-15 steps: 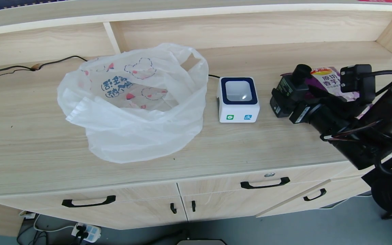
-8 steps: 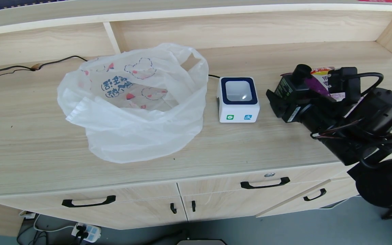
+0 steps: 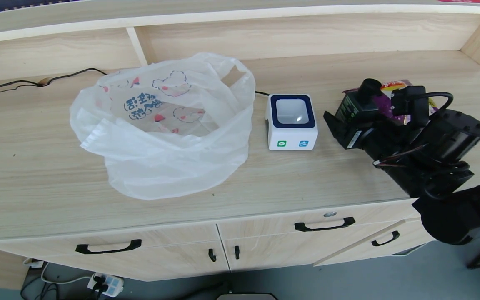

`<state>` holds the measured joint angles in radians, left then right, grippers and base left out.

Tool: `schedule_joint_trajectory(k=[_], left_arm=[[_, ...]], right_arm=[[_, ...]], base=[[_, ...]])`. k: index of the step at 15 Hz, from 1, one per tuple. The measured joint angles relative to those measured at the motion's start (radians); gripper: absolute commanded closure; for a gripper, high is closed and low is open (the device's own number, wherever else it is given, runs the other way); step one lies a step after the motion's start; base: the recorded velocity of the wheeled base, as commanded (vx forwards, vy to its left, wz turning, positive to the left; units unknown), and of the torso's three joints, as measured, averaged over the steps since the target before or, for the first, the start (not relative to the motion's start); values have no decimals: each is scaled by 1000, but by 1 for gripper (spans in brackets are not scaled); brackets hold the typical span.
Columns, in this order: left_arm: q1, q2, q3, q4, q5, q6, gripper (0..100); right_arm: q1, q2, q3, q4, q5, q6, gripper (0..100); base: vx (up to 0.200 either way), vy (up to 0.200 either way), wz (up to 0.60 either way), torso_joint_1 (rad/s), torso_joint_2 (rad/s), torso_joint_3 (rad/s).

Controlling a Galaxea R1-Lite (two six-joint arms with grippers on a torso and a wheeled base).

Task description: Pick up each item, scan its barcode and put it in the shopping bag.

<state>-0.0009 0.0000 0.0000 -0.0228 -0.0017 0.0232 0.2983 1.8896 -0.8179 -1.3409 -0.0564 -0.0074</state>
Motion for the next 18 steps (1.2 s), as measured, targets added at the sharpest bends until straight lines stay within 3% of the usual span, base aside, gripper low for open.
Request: schedule_joint_trajectory(k=[12, 18], left_arm=[[0, 0, 0, 0, 0, 0, 0], [0, 0, 0, 0, 0, 0, 0]], right_arm=[[-11, 13, 6, -31, 1, 2, 100], [26, -68, 54, -28, 2, -1, 100]], base=[[0, 0, 0, 0, 0, 0], [0, 0, 0, 0, 0, 0]])
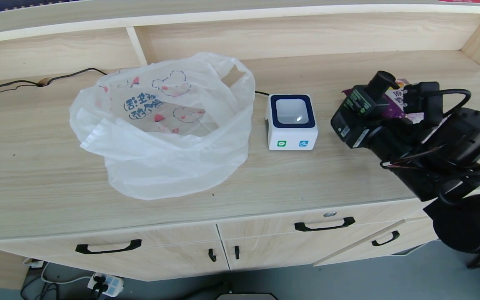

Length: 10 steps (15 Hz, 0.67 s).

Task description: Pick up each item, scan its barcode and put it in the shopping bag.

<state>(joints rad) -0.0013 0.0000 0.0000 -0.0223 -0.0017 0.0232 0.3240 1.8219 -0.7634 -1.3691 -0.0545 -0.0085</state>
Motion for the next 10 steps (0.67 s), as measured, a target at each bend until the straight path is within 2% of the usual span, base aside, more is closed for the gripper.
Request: schedule_joint_trajectory(k=[3, 6, 10], left_arm=[[0, 0, 0, 0, 0, 0, 0], [-1, 0, 0, 0, 0, 0, 0], [0, 0, 0, 0, 0, 0, 0]], right_arm=[[34, -64, 32, 3, 0, 5, 100], [100, -185, 143, 0, 3, 69, 100], [312, -387, 330, 0, 21, 208, 100]], base=[[0, 0, 0, 0, 0, 0], [0, 0, 0, 0, 0, 0], [0, 0, 0, 0, 0, 0]])
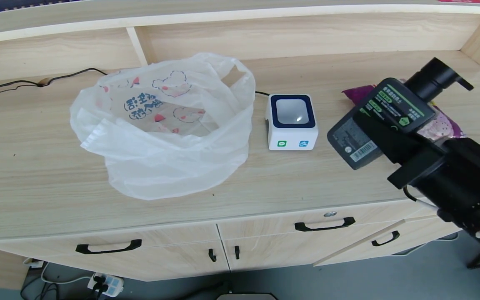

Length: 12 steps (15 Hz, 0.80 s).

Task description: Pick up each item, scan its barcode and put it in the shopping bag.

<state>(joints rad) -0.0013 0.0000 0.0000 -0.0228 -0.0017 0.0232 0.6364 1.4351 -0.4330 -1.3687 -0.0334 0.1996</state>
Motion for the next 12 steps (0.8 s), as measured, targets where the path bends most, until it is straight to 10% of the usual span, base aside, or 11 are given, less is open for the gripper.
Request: schedule_joint_trajectory(k=[5, 12], left_arm=[[-1, 0, 0, 0, 0, 0, 0], [0, 0, 0, 0, 0, 0, 0]], right_arm=[[218, -132, 114, 3, 53, 246, 100], [283, -89, -61, 1, 144, 479, 100]], base=[[0, 0, 0, 0, 0, 0], [0, 0, 0, 0, 0, 0]])
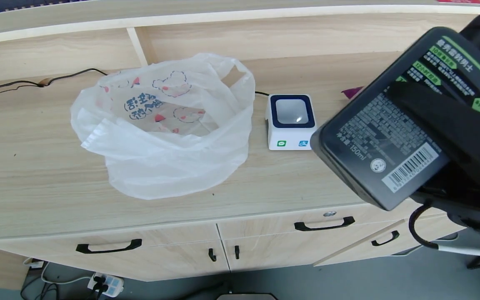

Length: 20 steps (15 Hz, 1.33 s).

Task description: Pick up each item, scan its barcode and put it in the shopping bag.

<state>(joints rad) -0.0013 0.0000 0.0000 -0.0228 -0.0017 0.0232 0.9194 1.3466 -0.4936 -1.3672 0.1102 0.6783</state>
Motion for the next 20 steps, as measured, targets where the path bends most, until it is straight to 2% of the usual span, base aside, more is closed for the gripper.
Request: schedule_joint_trajectory(k=[6, 11, 14, 17, 20], left_arm=[[-1, 0, 0, 0, 0, 0, 0], [0, 0, 0, 0, 0, 0, 0], [-1, 0, 0, 0, 0, 0, 0], [-1, 0, 0, 0, 0, 0, 0], [0, 0, 0, 0, 0, 0, 0]], right_arm=[[68, 46, -41, -7, 1, 40, 100], [167, 46, -33, -7, 0, 10, 100], [192, 49, -35, -7, 1, 5, 100], [190, 52, -10, -3, -1, -124, 100], [109, 54, 17, 29, -7, -412, 100]], base=[[0, 0, 0, 0, 0, 0], [0, 0, 0, 0, 0, 0], [0, 0, 0, 0, 0, 0], [0, 0, 0, 0, 0, 0], [0, 0, 0, 0, 0, 0]])
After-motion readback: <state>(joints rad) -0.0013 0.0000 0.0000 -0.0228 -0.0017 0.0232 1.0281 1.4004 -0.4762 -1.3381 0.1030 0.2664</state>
